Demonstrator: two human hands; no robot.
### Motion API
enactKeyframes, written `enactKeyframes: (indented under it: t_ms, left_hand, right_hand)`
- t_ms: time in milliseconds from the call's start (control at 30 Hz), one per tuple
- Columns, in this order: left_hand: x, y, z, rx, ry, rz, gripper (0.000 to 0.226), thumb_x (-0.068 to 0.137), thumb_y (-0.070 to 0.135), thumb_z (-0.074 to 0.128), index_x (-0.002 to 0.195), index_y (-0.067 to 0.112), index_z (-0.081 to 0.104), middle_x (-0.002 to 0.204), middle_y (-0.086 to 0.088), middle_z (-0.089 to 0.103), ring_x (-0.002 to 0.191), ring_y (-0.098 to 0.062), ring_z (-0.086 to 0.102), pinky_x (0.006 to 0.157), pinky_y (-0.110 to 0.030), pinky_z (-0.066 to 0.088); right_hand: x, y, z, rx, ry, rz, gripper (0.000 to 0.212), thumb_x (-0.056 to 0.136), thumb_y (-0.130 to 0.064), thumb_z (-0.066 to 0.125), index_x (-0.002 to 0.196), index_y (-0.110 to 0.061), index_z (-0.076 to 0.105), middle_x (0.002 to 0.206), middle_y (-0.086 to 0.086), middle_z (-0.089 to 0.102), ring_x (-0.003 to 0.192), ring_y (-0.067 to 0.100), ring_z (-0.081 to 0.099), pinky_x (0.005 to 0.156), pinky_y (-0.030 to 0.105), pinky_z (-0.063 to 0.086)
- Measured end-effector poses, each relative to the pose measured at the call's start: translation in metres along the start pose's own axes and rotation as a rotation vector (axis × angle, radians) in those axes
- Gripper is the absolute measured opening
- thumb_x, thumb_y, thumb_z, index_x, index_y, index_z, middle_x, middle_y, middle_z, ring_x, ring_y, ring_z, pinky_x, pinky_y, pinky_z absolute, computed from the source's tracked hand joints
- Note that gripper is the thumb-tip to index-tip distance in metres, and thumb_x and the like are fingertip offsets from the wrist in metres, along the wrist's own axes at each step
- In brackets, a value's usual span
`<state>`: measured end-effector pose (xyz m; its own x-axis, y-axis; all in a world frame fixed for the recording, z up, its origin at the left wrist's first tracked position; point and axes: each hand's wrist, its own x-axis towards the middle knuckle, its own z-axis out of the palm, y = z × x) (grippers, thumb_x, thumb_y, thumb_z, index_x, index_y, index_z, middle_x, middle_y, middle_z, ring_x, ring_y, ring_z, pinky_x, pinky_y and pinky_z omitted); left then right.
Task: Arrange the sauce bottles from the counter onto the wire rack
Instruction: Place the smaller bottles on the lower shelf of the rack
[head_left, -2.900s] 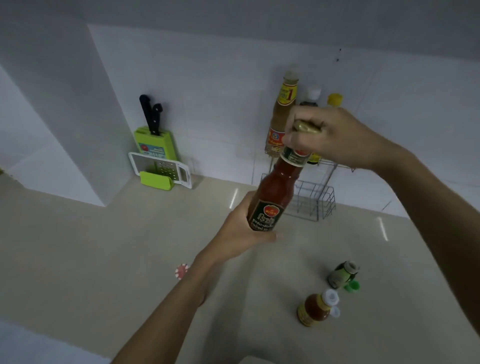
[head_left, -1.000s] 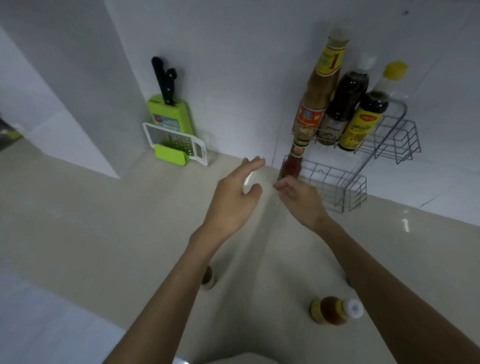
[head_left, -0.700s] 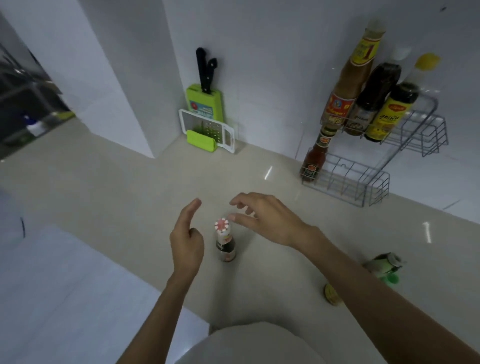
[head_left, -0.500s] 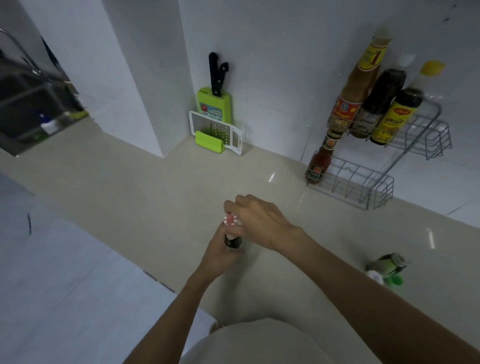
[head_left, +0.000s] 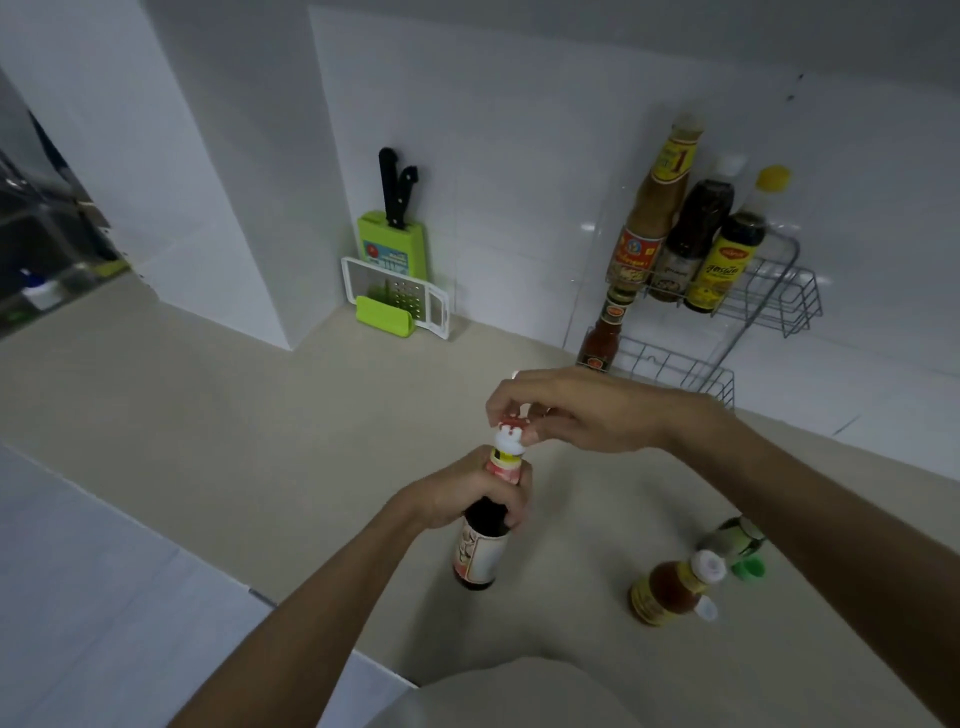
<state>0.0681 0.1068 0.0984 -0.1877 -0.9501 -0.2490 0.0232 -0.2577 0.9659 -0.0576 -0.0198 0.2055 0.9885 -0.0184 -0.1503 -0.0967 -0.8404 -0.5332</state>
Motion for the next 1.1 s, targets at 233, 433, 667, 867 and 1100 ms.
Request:
enactKeyframes:
  t_ms: [233,433,667,867,1100]
  left_hand:
    - [0.013,0.034,0.010,-0.012,-0.275,-0.028,0.014,0.057,0.005,0.065,0.059,0.003,0.051,0.049,-0.006,0.056,0.051,-0.021,0.057,0.063,-0.027,0.049]
    - [0.017,0.037,0.015,0.025,-0.179,-0.020,0.016,0.051,0.004,0.065,0.050,0.003,0.049,0.049,-0.011,0.053,0.048,-0.022,0.053,0.059,-0.027,0.047]
    - [0.018,0.045,0.032,0.017,-0.065,0.026,0.012,0.054,-0.003,0.061,0.048,0.002,0.051,0.050,-0.013,0.053,0.051,-0.027,0.053,0.059,-0.027,0.047]
    - [0.038,0.018,0.051,0.416,0.729,-0.170,0.014,0.062,0.027,0.065,0.057,0.014,0.063,0.058,-0.004,0.070,0.055,-0.021,0.065,0.061,-0.035,0.055]
    - [0.046,0.016,0.054,0.563,0.693,-0.057,0.017,0.077,0.030,0.067,0.068,0.023,0.054,0.067,0.002,0.064,0.069,-0.022,0.064,0.058,-0.029,0.047]
  right_hand:
    - [-0.038,-0.012,-0.025,-0.187,0.029,-0.008,0.017,0.098,-0.034,0.048,0.114,-0.027,0.043,0.091,-0.004,0.058,0.081,0.012,0.054,0.069,0.032,0.049]
    - [-0.043,-0.021,-0.016,-0.642,0.055,-0.032,0.023,0.102,-0.044,0.024,0.113,-0.025,0.030,0.083,-0.004,0.051,0.072,0.016,0.046,0.060,0.034,0.043]
    - [-0.024,-0.011,0.002,-0.739,0.313,0.030,0.047,0.095,-0.043,0.010,0.075,-0.017,0.044,0.056,0.004,0.058,0.046,0.027,0.049,0.045,0.029,0.030]
    - [-0.011,-0.014,0.030,-0.866,0.200,0.532,0.027,0.096,-0.020,0.044,0.122,-0.012,0.048,0.105,0.009,0.063,0.091,0.034,0.062,0.061,0.034,0.038]
    - [-0.019,0.016,0.035,-0.043,0.518,0.575,0.031,0.090,-0.033,0.053,0.080,-0.004,0.055,0.067,0.005,0.054,0.067,0.026,0.056,0.057,0.032,0.041]
